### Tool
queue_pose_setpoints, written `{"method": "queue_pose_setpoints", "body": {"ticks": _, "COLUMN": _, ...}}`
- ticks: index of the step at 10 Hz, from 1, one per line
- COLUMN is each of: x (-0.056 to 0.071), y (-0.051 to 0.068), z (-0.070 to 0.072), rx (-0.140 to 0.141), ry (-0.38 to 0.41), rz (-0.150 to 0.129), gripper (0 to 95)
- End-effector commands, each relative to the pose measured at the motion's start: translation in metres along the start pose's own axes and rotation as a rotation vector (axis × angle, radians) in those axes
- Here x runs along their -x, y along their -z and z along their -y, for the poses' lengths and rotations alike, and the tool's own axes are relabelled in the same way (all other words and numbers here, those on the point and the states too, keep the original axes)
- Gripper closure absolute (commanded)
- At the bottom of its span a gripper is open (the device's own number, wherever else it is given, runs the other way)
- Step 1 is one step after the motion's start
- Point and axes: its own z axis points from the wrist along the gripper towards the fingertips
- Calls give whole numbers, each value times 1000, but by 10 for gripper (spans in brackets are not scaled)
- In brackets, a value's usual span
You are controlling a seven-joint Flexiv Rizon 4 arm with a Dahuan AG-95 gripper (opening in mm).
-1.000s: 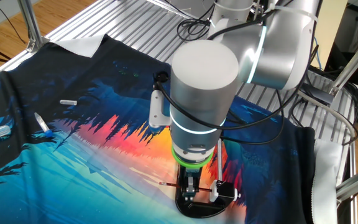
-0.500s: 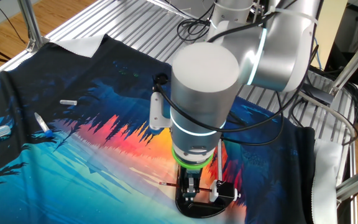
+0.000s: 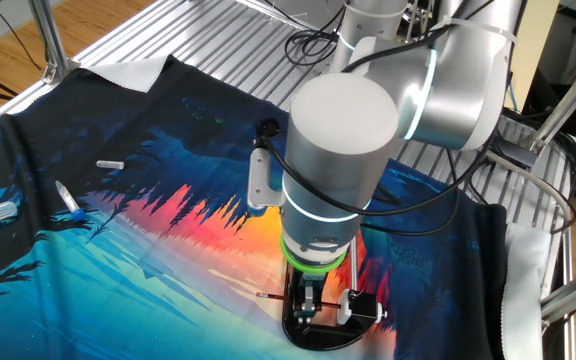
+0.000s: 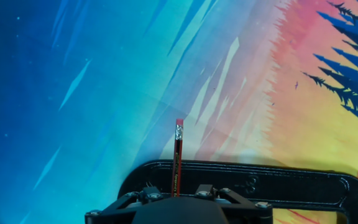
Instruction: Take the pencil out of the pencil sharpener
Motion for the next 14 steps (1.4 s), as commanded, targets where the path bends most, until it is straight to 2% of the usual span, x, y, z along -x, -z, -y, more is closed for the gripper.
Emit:
{"method": "queue_pose_setpoints", "body": {"ticks": 1, "x": 0, "y": 0, "z": 0, "rx": -6, "ry": -1, "rz": 17, "gripper": 570}}
{"method": "queue_pose_setpoints", "body": {"ticks": 4, "x": 0, "y": -1, "z": 0, "rx": -5, "ry": 2, "rz": 25, "gripper": 570}}
{"method": "queue_pose_setpoints", "body": {"ticks": 5, "x": 0, "y": -1, "z": 0, "rx": -5, "ry": 4, "rz": 29, "gripper": 760}}
{"method": "queue_pose_setpoints", "body": {"ticks": 7, "x": 0, "y": -2, "z": 0, "rx": -9, "ry": 10, "rz": 39, "gripper": 760}}
{"method": "queue_pose_setpoints", "body": {"ticks": 14, "x": 0, "y": -2, "z": 0, "rx": -7, "ry": 7, "rz": 39, "gripper": 760}}
